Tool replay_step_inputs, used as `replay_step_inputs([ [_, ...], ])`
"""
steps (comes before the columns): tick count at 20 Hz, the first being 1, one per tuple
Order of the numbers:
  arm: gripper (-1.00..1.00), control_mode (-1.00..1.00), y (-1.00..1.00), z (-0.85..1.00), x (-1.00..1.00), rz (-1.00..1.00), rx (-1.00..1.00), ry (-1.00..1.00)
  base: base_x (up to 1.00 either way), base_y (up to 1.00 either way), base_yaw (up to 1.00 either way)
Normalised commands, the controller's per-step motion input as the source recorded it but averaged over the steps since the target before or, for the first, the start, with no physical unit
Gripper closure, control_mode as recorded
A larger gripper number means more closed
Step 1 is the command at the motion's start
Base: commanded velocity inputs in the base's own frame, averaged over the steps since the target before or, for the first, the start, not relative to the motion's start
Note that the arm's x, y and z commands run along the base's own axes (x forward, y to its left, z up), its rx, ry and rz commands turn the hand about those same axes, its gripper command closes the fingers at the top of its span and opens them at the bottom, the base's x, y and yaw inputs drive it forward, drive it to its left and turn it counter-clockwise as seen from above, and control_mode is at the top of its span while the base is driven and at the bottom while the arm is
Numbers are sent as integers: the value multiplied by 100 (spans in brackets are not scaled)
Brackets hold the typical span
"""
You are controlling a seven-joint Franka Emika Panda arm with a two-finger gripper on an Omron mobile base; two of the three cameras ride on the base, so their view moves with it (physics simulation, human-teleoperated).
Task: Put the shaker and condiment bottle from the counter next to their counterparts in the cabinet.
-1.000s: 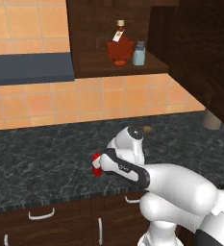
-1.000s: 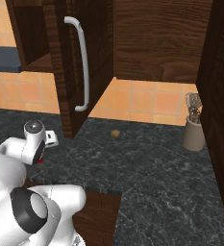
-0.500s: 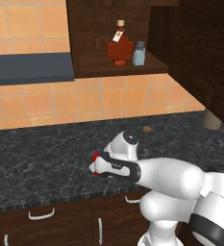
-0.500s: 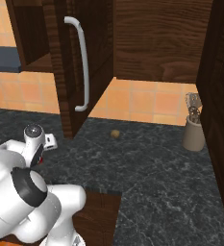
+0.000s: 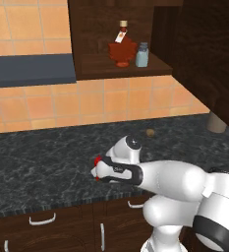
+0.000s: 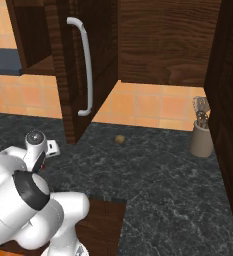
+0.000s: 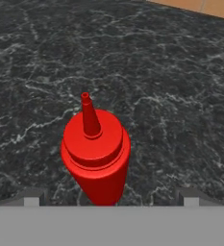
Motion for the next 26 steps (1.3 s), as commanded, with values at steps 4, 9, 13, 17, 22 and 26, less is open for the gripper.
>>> replay_step_inputs([
  [4,-100,-100,0,-4,8,0,0,0,0,0,0],
  [9,-100,-100,3,-6,1,0,0,0,0,0,0],
  [13,-100,-100,6,-3,1,0,0,0,0,0,0],
  [17,-100,-100,0,0,2,0,0,0,0,0,0],
  [22,-100,-100,0,0,9,0,0,0,0,0,0],
  [26,-100,-100,4,-1,14,0,0,0,0,0,0],
])
